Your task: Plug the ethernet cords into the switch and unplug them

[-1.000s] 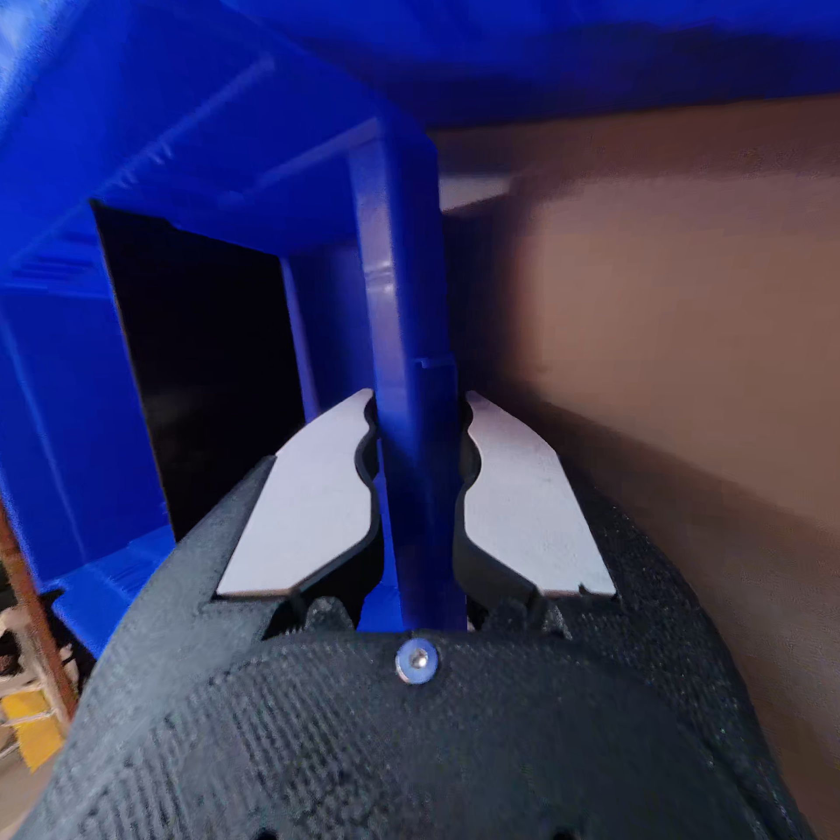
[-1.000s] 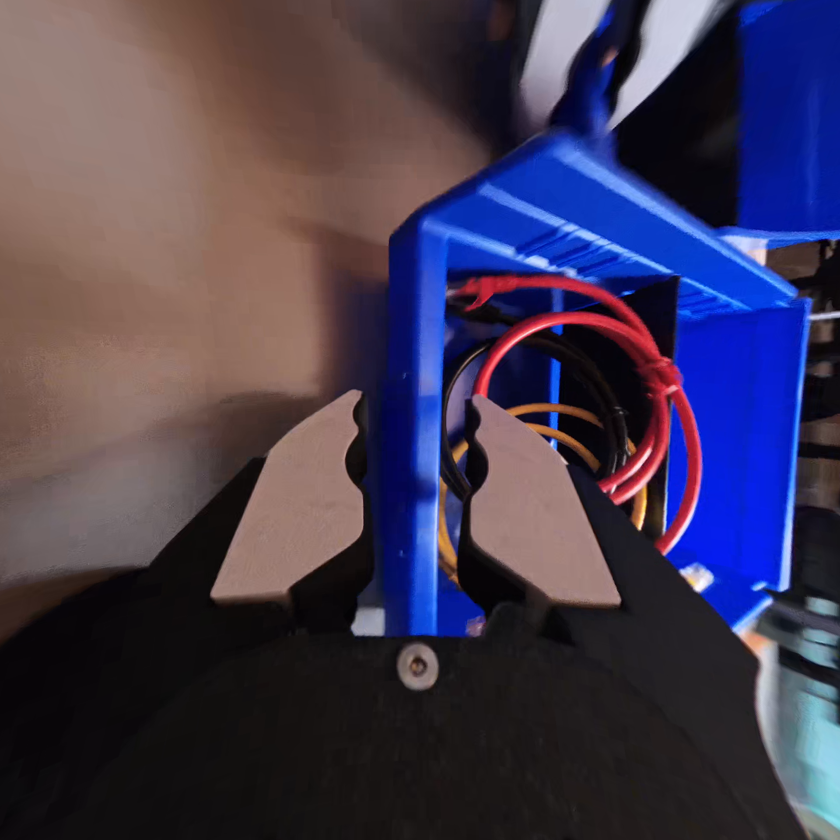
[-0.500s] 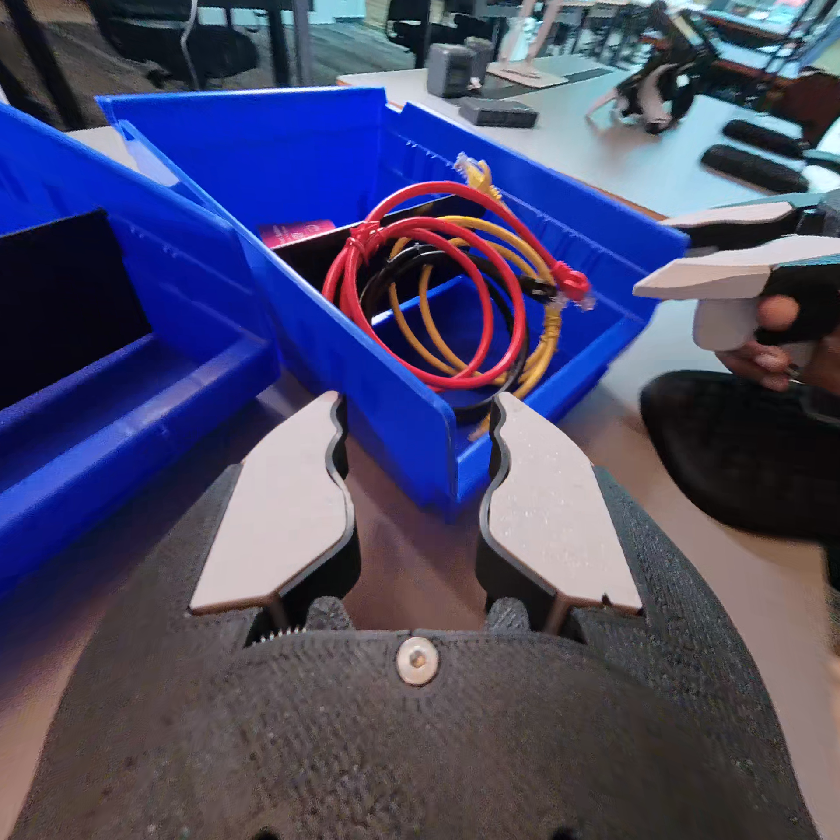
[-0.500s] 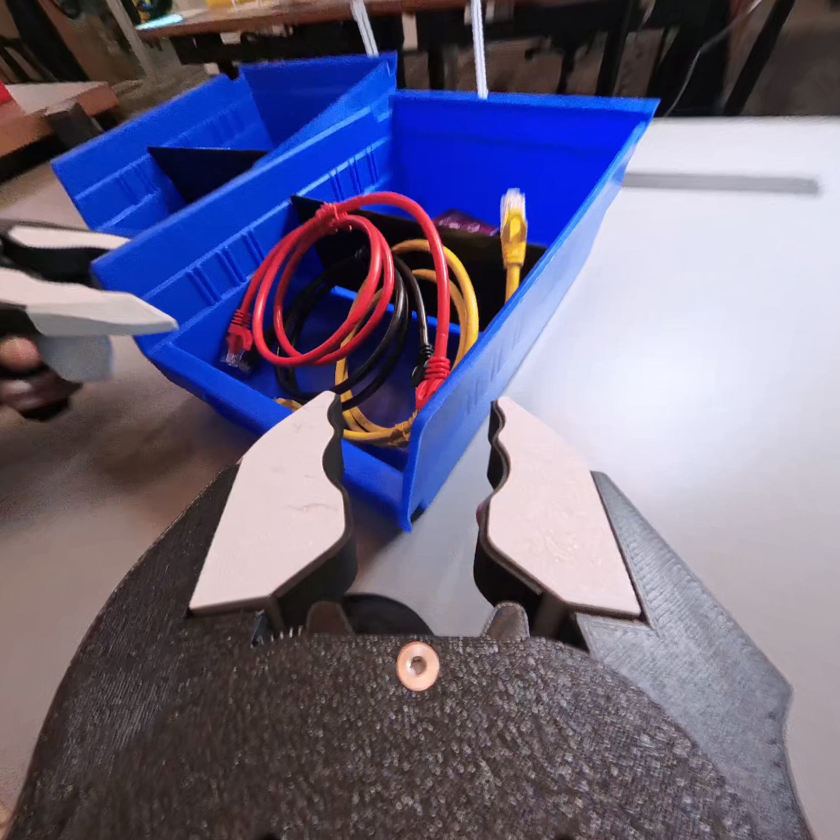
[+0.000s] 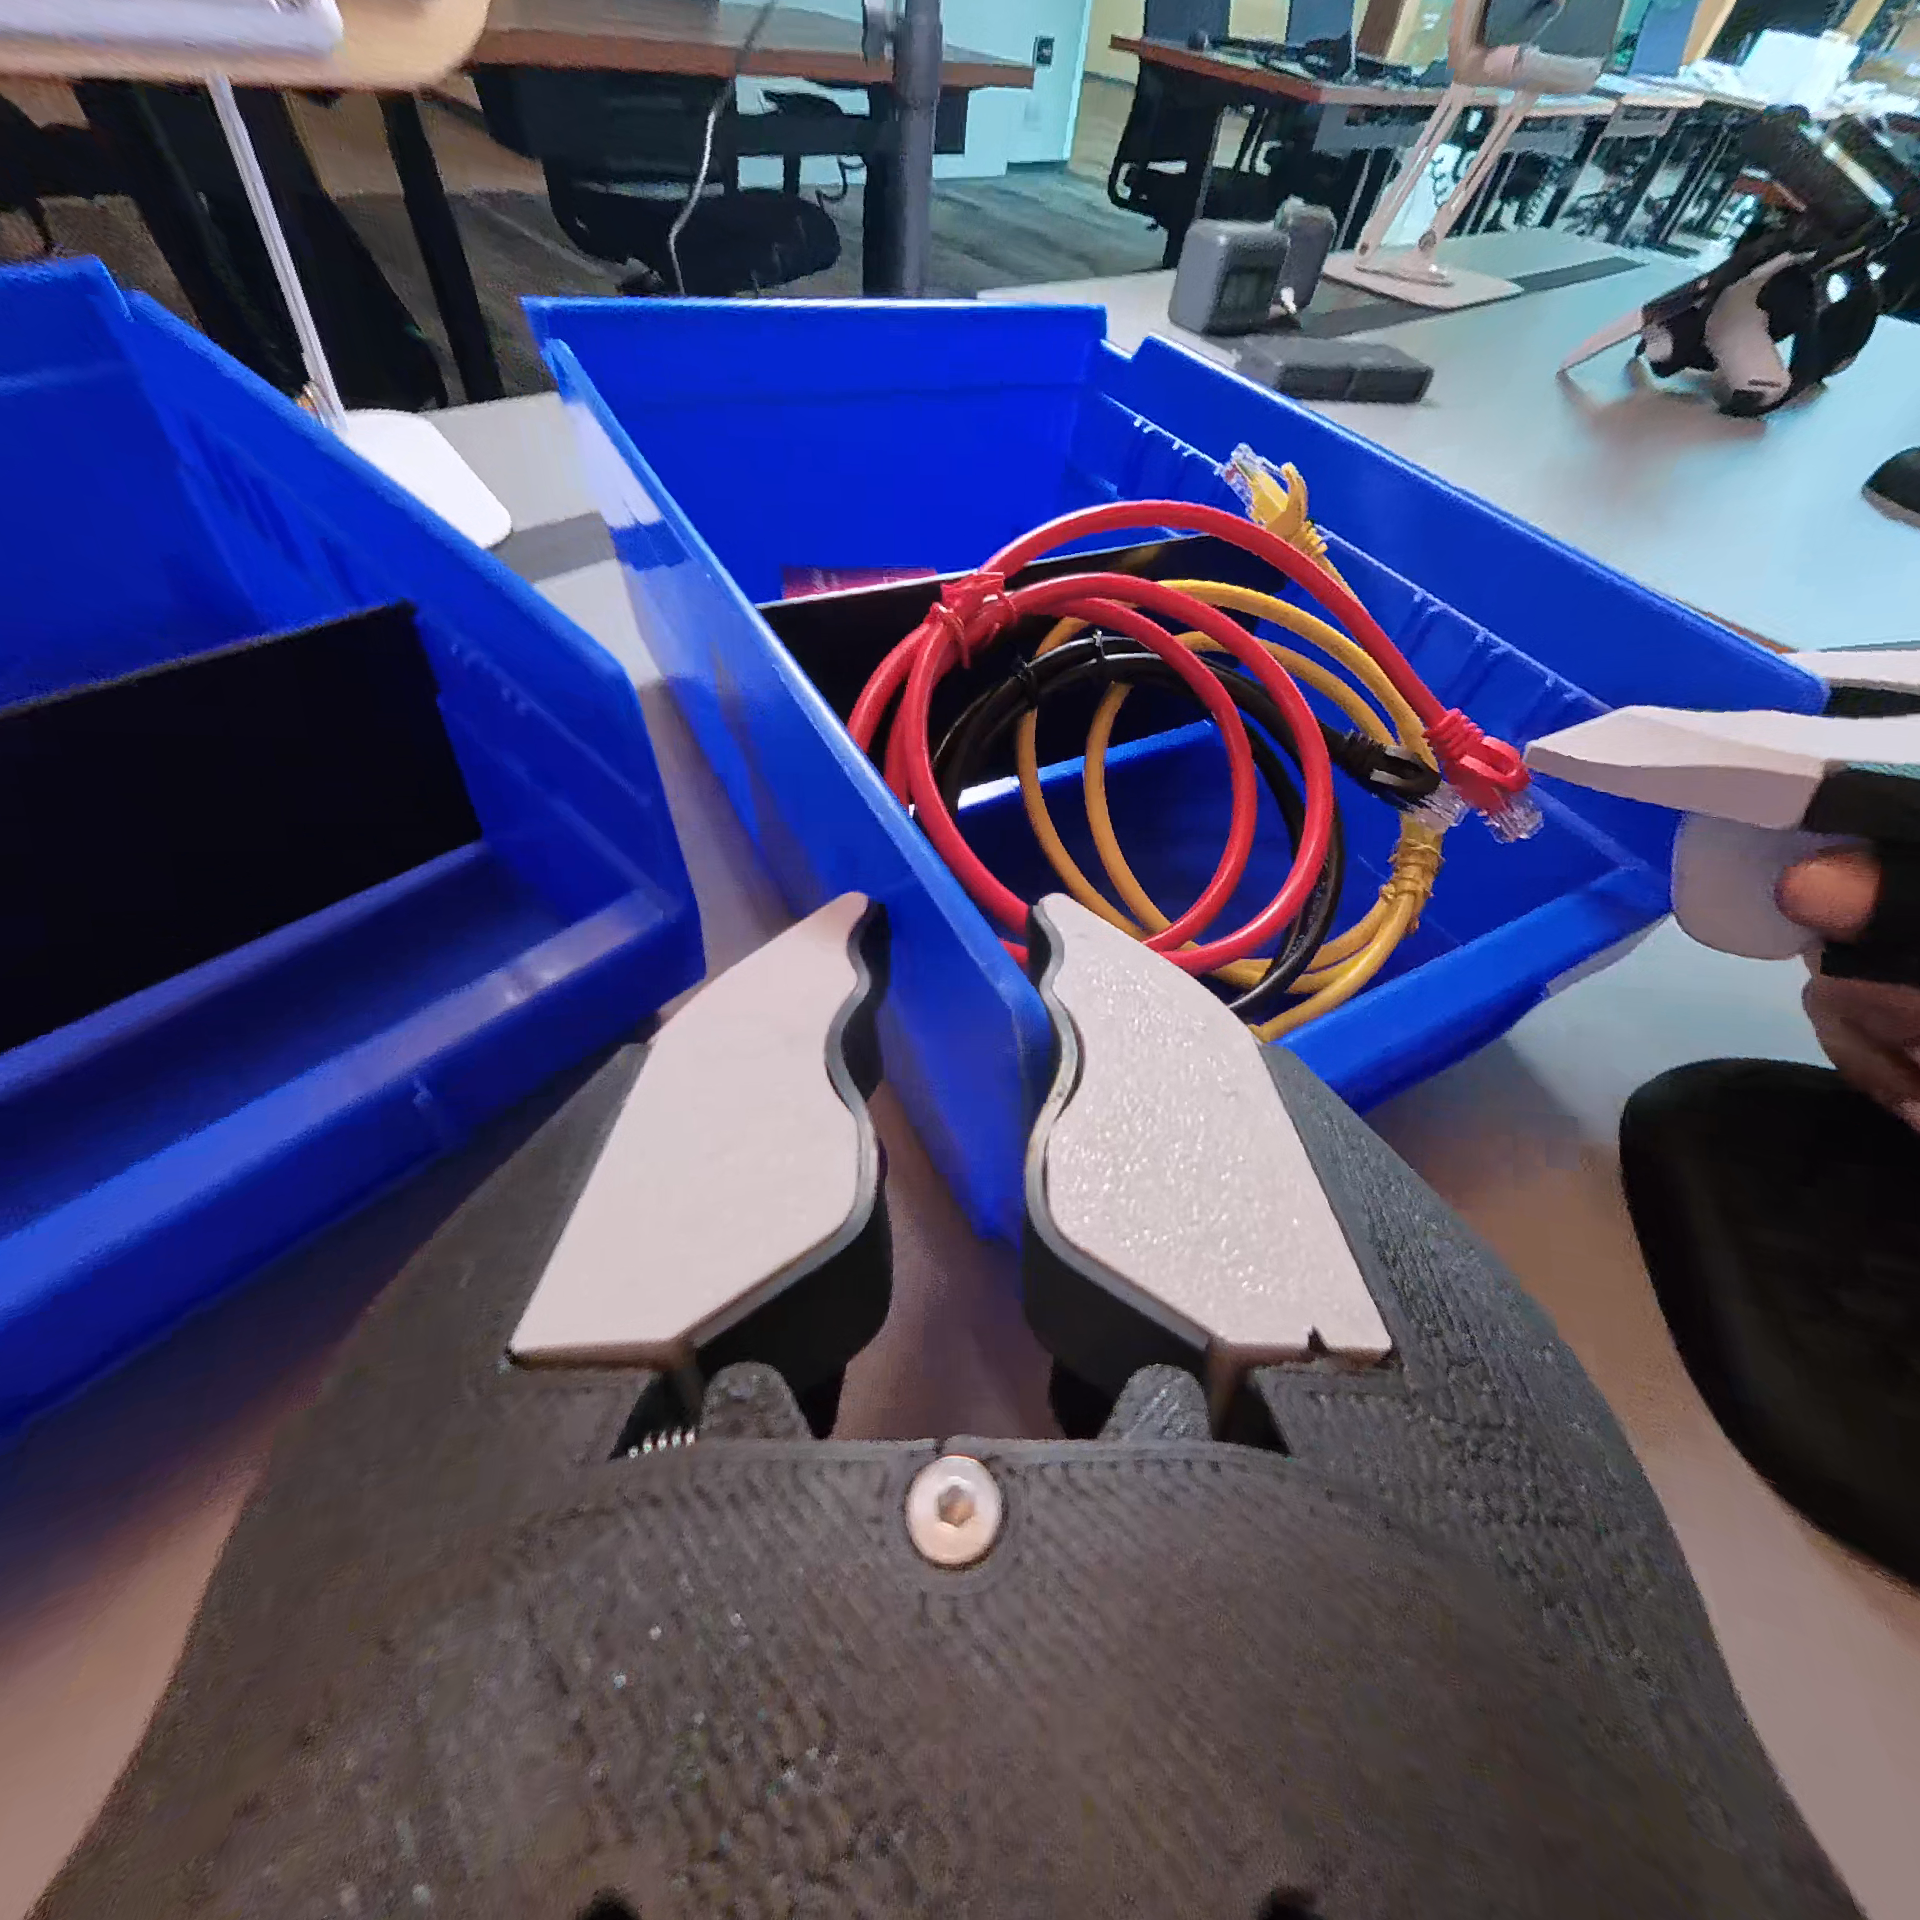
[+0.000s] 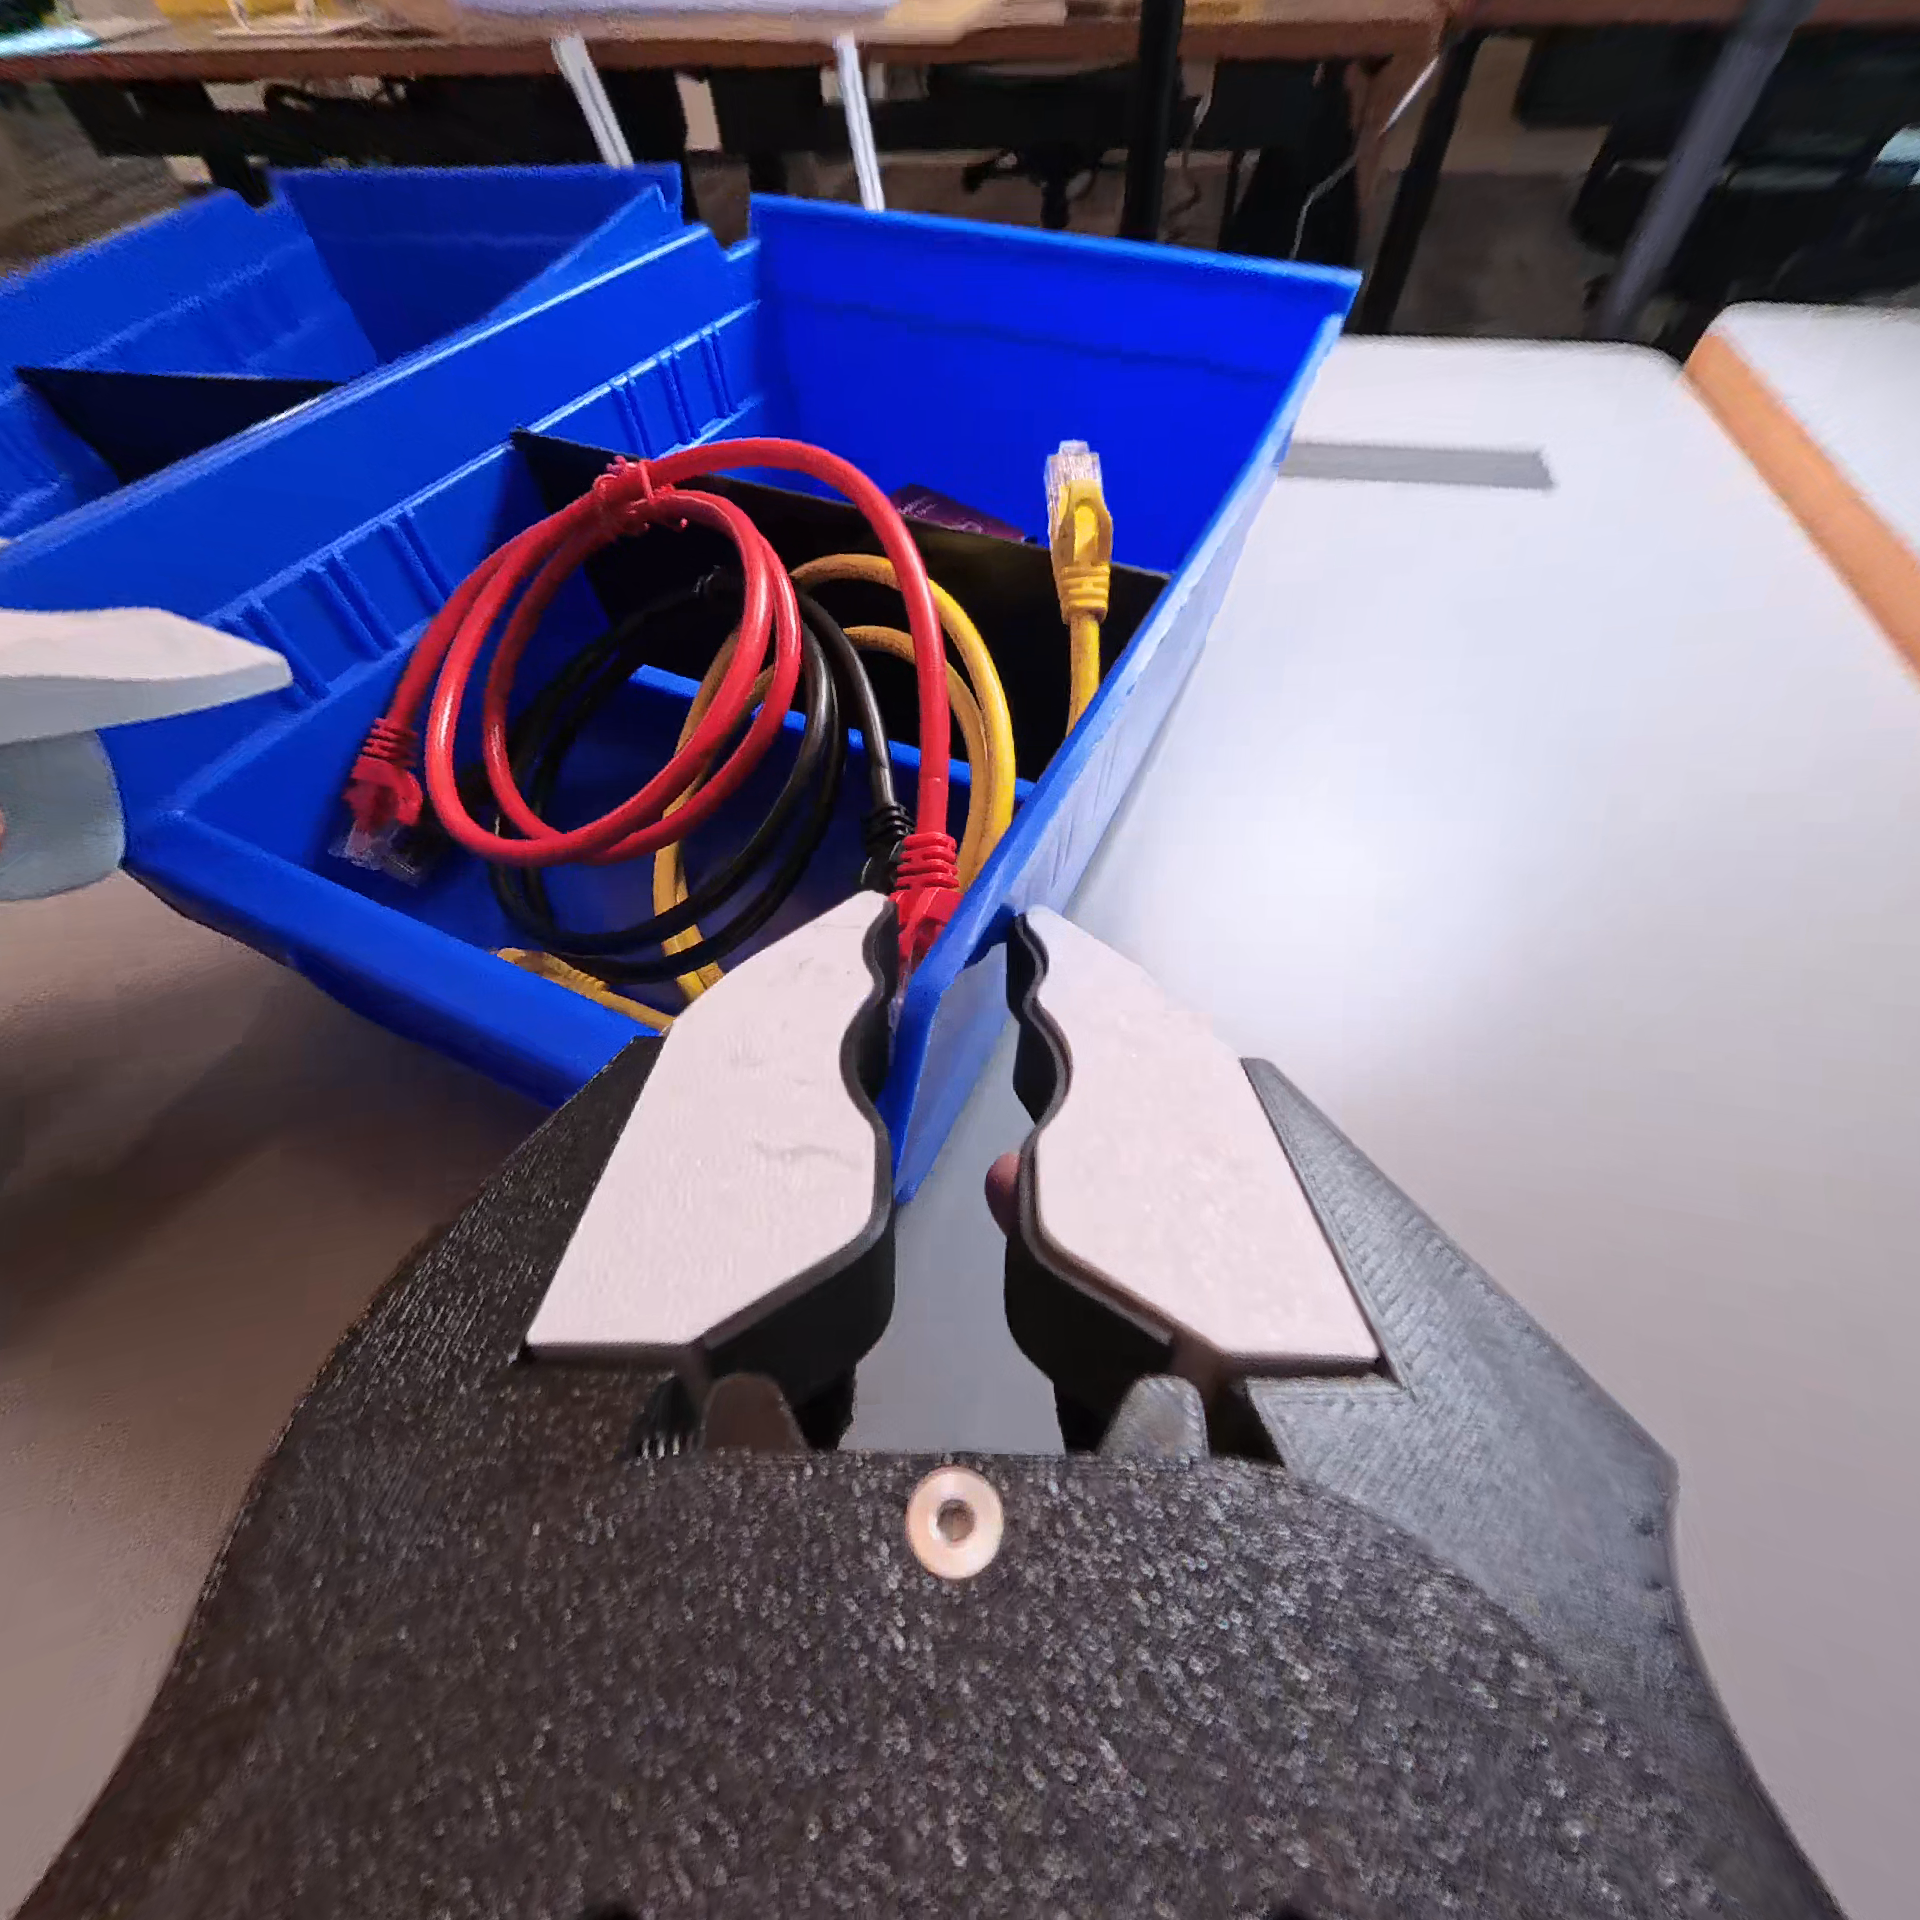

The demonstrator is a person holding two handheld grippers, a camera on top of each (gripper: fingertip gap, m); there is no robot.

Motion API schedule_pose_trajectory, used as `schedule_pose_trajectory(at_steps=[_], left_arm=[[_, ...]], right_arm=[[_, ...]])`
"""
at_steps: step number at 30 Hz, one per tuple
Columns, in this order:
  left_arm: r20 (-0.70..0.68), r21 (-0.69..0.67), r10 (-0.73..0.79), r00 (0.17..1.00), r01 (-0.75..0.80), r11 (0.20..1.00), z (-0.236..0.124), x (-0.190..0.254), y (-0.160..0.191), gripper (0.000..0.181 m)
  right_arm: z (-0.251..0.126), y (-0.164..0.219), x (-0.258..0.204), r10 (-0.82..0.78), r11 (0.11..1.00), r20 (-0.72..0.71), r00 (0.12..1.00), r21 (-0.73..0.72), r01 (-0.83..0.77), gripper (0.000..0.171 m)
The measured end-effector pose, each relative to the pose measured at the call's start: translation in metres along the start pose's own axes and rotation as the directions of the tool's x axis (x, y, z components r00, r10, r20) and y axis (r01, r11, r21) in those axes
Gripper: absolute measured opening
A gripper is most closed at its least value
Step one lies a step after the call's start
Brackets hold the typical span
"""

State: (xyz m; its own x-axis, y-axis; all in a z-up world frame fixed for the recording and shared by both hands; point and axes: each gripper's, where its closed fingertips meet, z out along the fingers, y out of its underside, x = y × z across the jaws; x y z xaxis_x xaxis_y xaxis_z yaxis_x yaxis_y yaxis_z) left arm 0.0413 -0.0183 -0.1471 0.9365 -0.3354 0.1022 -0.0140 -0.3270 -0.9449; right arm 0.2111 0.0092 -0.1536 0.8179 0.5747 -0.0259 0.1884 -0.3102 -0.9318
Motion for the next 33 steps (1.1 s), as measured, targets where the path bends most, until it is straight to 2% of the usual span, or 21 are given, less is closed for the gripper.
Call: schedule_pose_trajectory(at_steps=[3,7,12,16,21,25,29,33], left_arm=[[0.014,0.064,0.023,1.000,-0.023,0.998,-0.008,0.004,-0.021,0.022],[0.059,0.183,0.039,0.998,-0.049,0.982,-0.040,-0.003,-0.068,0.019],[0.226,0.294,0.052,0.973,-0.119,0.948,-0.117,-0.055,-0.123,0.015],[0.408,0.321,0.016,0.913,-0.159,0.934,-0.194,-0.116,-0.135,0.012],[0.603,0.290,-0.057,0.795,-0.152,0.945,-0.281,-0.193,-0.108,0.008],[0.700,0.257,-0.119,0.704,-0.094,0.962,-0.328,-0.246,-0.067,0.006],[0.752,0.212,-0.137,0.645,-0.039,0.977,-0.347,-0.286,-0.023,0.006],[0.761,0.159,-0.131,0.635,0.013,0.987,-0.339,-0.313,0.018,0.006]], right_arm=[[-0.019,-0.024,-0.002,-0.073,0.994,-0.058,0.996,0.074,0.077,0.020],[-0.041,-0.079,-0.024,-0.131,0.971,-0.060,0.990,0.192,0.140,0.020],[-0.039,-0.150,-0.098,-0.237,0.920,0.028,0.971,0.329,0.215,0.021],[-0.011,-0.182,-0.182,-0.295,0.894,0.145,0.944,0.389,0.220,0.021],[0.032,-0.183,-0.292,-0.331,0.900,0.312,0.891,0.388,0.199,0.021],[0.068,-0.161,-0.365,-0.334,0.919,0.408,0.850,0.341,0.197,0.021],[0.107,-0.125,-0.411,-0.321,0.940,0.479,0.817,0.265,0.214,0.021],[0.140,-0.084,-0.427,-0.293,0.956,0.513,0.807,0.188,0.227,0.021]])
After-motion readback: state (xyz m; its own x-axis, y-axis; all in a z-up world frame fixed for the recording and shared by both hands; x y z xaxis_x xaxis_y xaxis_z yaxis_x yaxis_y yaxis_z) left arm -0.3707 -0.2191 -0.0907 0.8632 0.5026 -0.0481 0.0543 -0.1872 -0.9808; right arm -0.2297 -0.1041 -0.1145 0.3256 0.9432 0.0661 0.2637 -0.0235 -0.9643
